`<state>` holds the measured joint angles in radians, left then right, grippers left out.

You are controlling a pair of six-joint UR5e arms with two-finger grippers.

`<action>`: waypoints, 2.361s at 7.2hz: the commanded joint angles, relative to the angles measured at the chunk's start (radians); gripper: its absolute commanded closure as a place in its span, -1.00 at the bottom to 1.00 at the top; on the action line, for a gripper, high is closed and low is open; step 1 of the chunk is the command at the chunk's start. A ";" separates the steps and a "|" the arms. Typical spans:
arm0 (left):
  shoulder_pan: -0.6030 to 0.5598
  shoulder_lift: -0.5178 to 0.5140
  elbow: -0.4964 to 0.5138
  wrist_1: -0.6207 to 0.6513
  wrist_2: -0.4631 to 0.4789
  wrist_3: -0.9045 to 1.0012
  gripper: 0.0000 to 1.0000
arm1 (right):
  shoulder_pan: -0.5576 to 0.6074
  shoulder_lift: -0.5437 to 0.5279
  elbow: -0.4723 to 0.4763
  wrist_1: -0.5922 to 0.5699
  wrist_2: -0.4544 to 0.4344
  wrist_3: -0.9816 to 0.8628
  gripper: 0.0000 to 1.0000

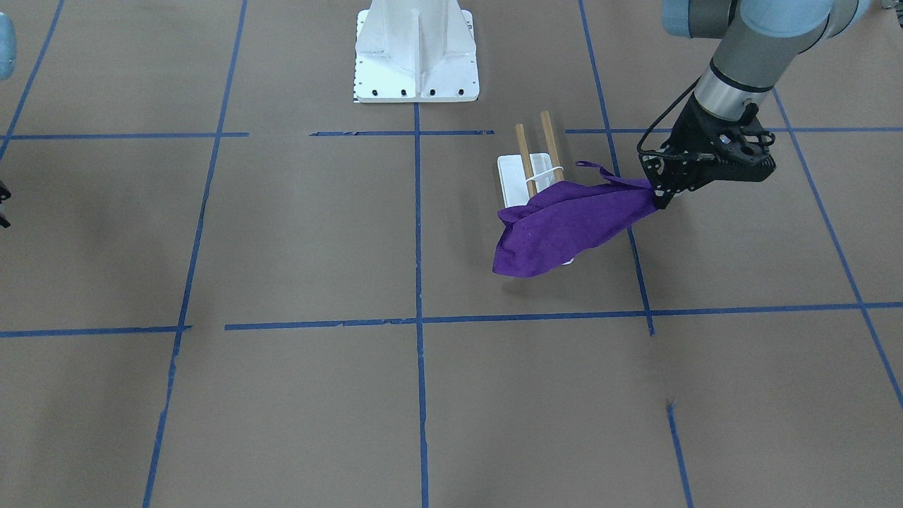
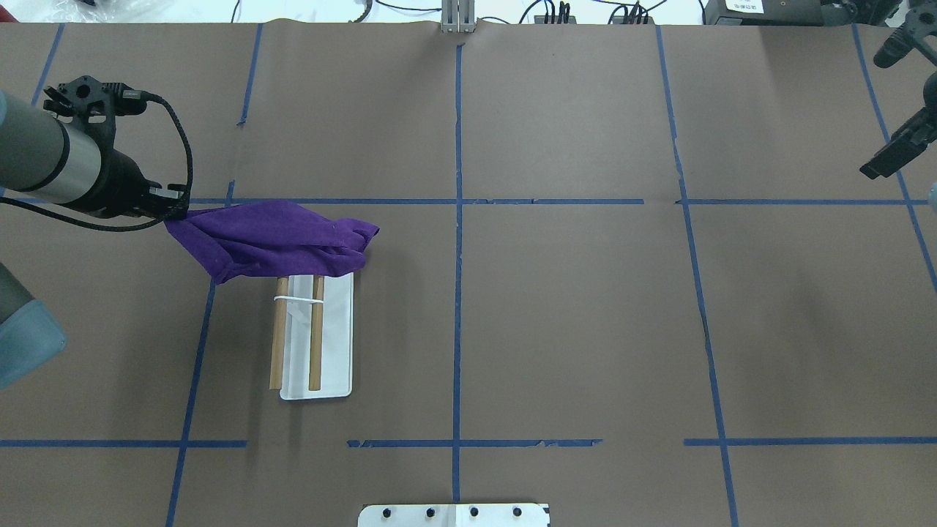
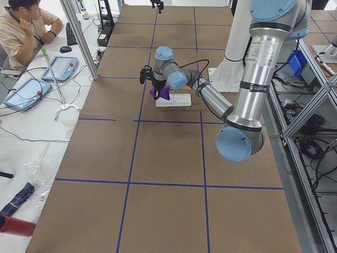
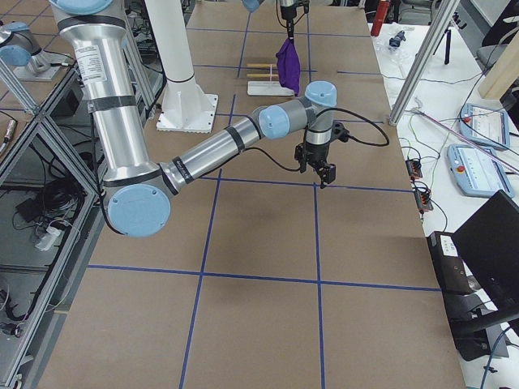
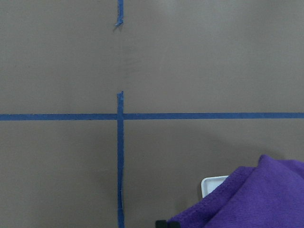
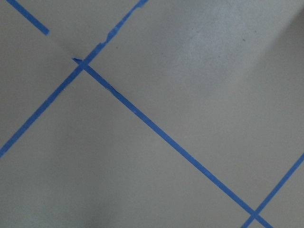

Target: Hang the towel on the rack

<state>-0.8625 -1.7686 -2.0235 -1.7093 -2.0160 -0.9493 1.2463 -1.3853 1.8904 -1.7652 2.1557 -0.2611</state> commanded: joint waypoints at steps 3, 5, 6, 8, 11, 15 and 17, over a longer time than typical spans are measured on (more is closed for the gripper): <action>-0.028 0.000 0.003 0.000 -0.007 0.143 -1.00 | 0.128 -0.147 -0.007 0.003 -0.001 -0.016 -1.00; -0.184 0.046 0.006 0.045 -0.012 0.446 -1.00 | 0.197 -0.159 -0.020 -0.005 0.019 0.038 -1.00; -0.301 0.063 0.012 0.118 -0.035 0.647 -1.00 | 0.255 -0.187 -0.058 -0.003 0.077 0.074 -1.00; -0.580 0.069 0.206 0.192 -0.183 0.960 -1.00 | 0.326 -0.231 -0.099 0.003 0.177 0.075 -1.00; -0.745 0.179 0.312 0.224 -0.198 1.193 -1.00 | 0.323 -0.233 -0.100 0.006 0.153 0.106 -1.00; -0.779 0.272 0.230 0.330 -0.302 1.184 -1.00 | 0.314 -0.236 -0.103 0.007 0.111 0.106 -1.00; -0.780 0.278 0.223 0.336 -0.299 1.187 -1.00 | 0.312 -0.236 -0.103 0.007 0.113 0.105 -1.00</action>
<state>-1.6423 -1.4934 -1.7949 -1.3839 -2.3137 0.2366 1.5601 -1.6213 1.7872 -1.7579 2.2684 -0.1553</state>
